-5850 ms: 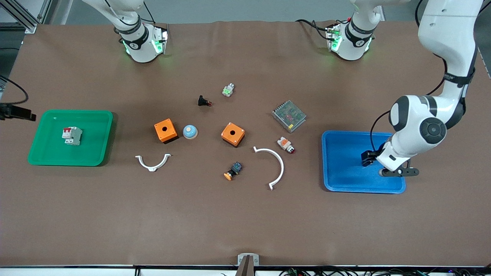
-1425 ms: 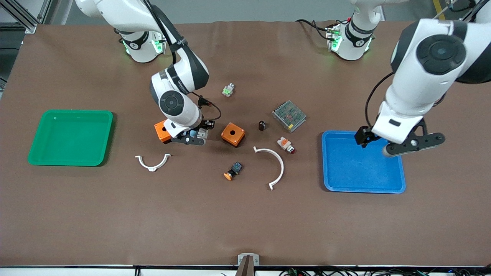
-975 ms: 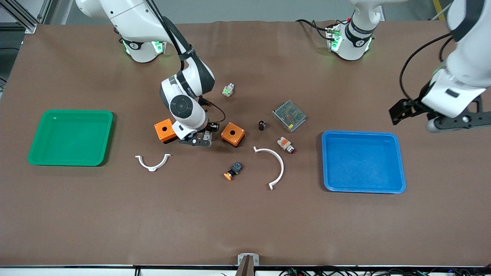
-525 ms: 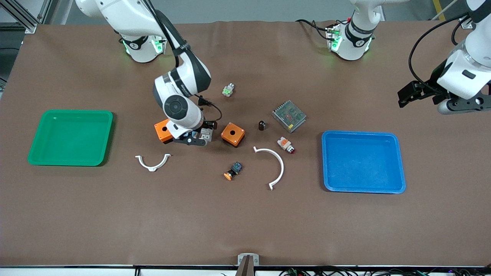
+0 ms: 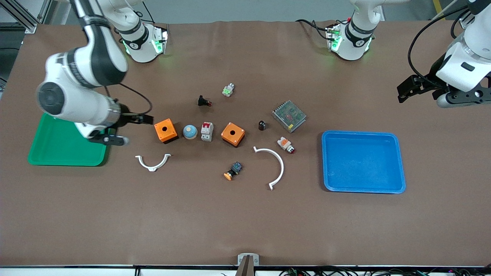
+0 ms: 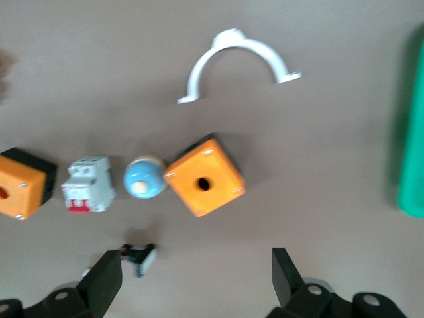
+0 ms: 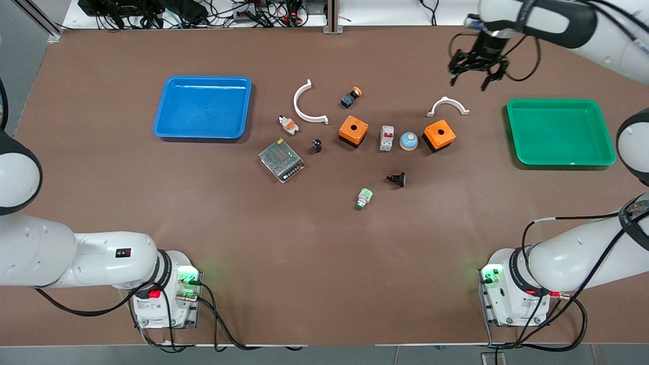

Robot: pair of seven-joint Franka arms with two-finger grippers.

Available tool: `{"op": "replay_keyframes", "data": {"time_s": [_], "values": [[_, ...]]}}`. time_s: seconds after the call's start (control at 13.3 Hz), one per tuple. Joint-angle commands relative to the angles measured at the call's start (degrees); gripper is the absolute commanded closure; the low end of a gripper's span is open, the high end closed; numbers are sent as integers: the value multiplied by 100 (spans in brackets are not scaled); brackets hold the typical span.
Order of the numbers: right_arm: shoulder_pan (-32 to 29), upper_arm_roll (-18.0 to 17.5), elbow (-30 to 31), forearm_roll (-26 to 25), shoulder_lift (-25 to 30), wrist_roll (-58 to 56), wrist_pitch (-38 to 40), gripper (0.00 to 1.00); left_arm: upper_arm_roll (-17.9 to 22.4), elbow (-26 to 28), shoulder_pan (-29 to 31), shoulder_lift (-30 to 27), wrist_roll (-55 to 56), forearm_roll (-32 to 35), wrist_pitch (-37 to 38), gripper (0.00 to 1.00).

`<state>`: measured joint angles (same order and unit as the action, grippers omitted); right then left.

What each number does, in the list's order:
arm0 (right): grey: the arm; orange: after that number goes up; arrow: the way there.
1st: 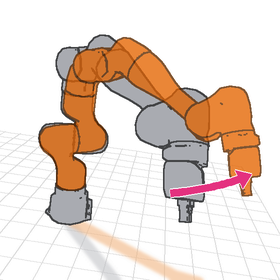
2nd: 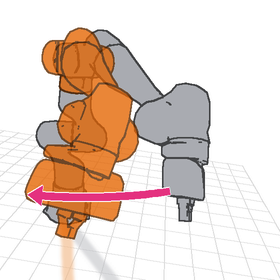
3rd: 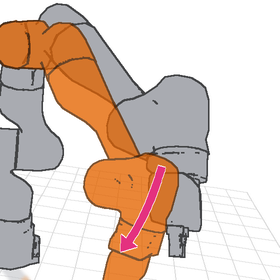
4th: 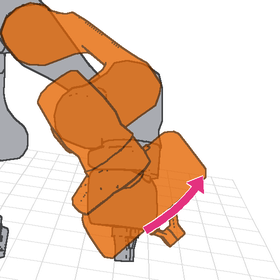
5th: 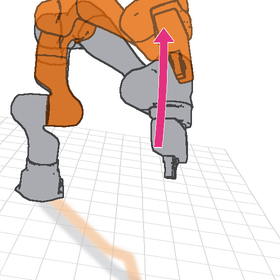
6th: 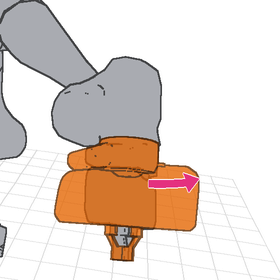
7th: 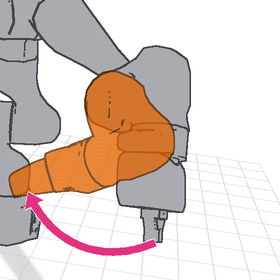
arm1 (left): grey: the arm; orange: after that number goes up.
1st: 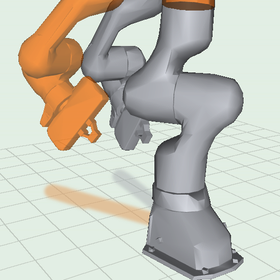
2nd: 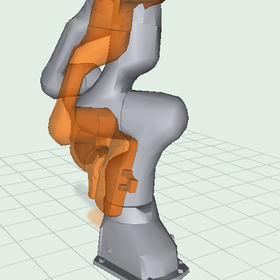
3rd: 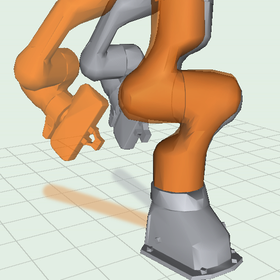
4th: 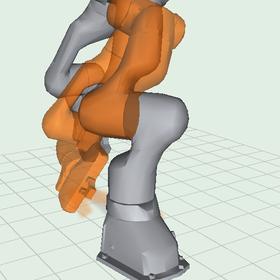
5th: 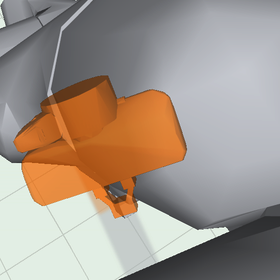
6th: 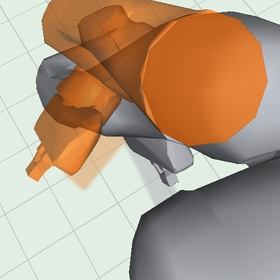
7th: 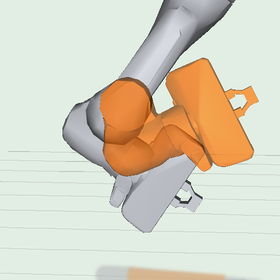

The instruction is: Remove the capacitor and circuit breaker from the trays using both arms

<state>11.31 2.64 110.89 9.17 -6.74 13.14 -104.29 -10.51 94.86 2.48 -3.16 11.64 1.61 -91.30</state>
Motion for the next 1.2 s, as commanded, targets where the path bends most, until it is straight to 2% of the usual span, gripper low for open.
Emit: {"op": "replay_keyframes", "data": {"time_s": [0.0,0.15,0.45,0.6,0.97,1.12], "values": [[-392,-106,144,-511,462,-329,31,0,14,120,-37,-185,-101,-82,33,0],[-612,-115,-65,-766,656,-487,328,0,-3,120,-37,-229,-118,-82,68,0],[-972,-115,-1041,-917,665,-872,1269,0,-12,111,24,-308,-443,-91,112,0],[-1192,-115,-1349,-908,657,-1243,1411,0,-12,94,15,-299,-435,-91,112,0],[-1438,-115,-2262,-821,578,-1253,1710,0,-21,-81,-2,-264,-400,-99,112,0],[-1465,-123,-2422,-829,569,-1235,1710,0,-21,-126,-2,-186,-444,-99,112,0]]}}
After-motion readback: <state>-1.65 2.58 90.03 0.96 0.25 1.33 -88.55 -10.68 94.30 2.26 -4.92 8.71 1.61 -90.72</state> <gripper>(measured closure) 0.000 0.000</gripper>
